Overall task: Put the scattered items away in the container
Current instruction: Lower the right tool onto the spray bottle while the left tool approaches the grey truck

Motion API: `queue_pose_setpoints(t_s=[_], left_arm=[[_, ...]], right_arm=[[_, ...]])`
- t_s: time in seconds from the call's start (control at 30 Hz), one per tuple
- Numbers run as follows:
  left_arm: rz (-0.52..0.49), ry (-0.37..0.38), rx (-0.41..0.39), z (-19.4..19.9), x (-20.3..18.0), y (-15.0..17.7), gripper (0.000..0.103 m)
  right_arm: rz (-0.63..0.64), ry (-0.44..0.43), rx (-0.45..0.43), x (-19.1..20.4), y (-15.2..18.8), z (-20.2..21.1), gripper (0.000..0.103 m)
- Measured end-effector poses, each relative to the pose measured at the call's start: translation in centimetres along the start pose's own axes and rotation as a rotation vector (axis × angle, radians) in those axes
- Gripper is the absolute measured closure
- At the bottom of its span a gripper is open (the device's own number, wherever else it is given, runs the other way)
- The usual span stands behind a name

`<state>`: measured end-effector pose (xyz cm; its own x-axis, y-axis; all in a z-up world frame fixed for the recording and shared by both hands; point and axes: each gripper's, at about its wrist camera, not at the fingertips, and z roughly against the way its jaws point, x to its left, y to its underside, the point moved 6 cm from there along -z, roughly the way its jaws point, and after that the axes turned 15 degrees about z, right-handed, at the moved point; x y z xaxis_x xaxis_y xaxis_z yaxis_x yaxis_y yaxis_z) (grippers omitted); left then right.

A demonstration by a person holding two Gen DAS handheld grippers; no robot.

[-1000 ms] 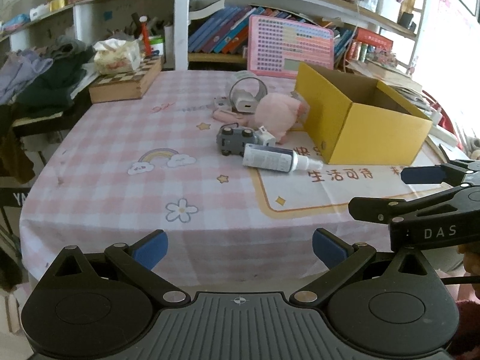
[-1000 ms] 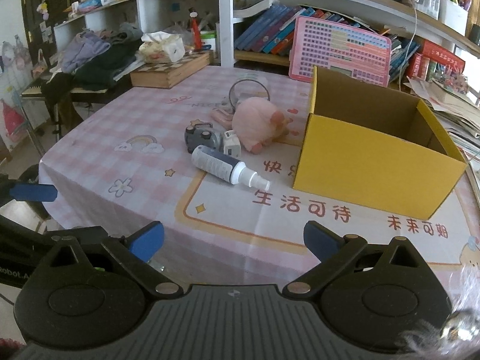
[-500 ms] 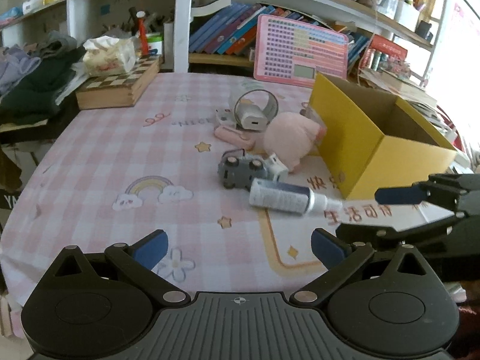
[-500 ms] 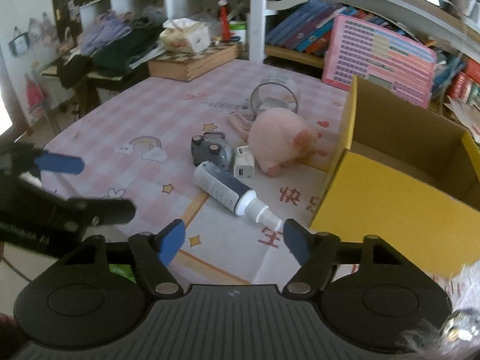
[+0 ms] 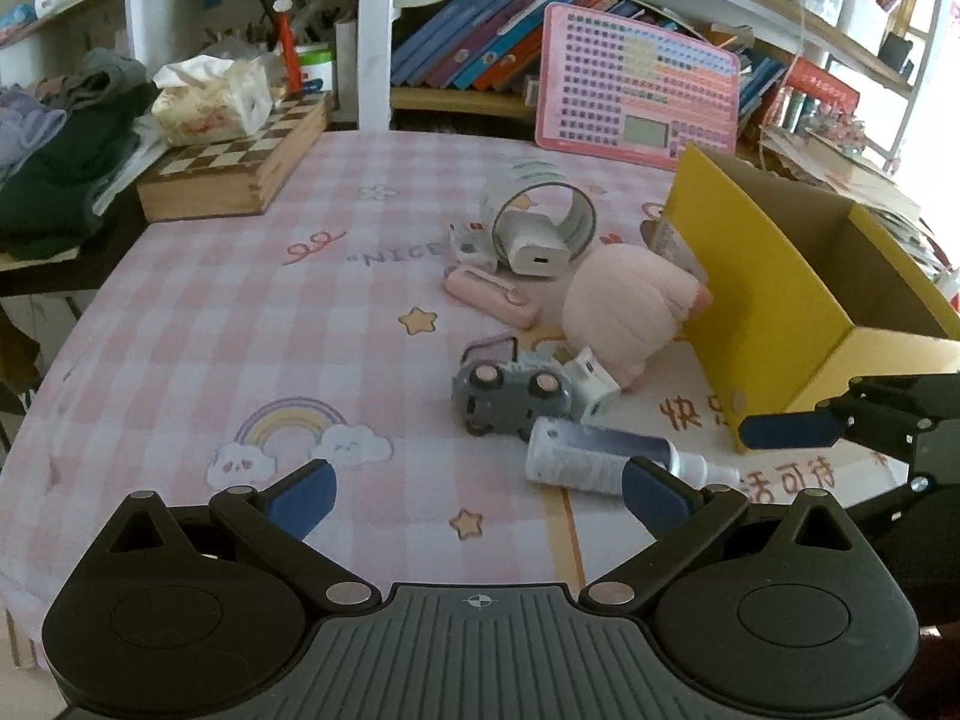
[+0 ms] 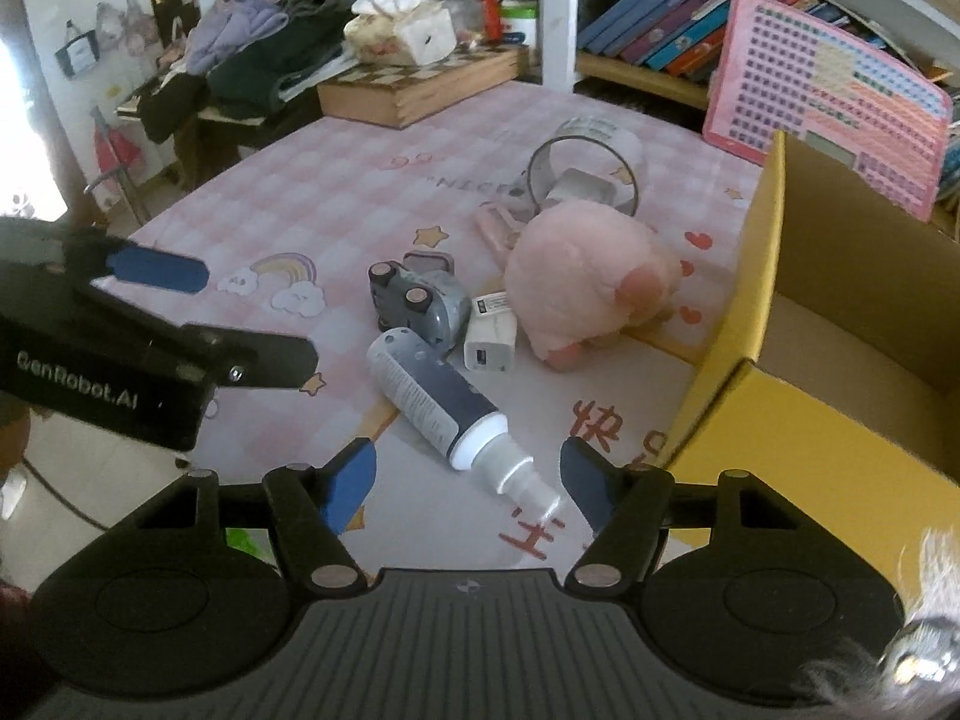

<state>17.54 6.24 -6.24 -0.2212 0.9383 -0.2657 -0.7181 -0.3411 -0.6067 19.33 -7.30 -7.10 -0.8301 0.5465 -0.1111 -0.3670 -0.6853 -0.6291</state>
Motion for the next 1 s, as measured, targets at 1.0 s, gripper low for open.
queue_pose_setpoints(t_s=[1.0], left_arm=[[-0.09,0.031,0.102,-8.4,-2.6,-3.3,0.018]], right_arm=[[0.195,-0.177,0.07,0.4,-1.5,-5.9,0.048]])
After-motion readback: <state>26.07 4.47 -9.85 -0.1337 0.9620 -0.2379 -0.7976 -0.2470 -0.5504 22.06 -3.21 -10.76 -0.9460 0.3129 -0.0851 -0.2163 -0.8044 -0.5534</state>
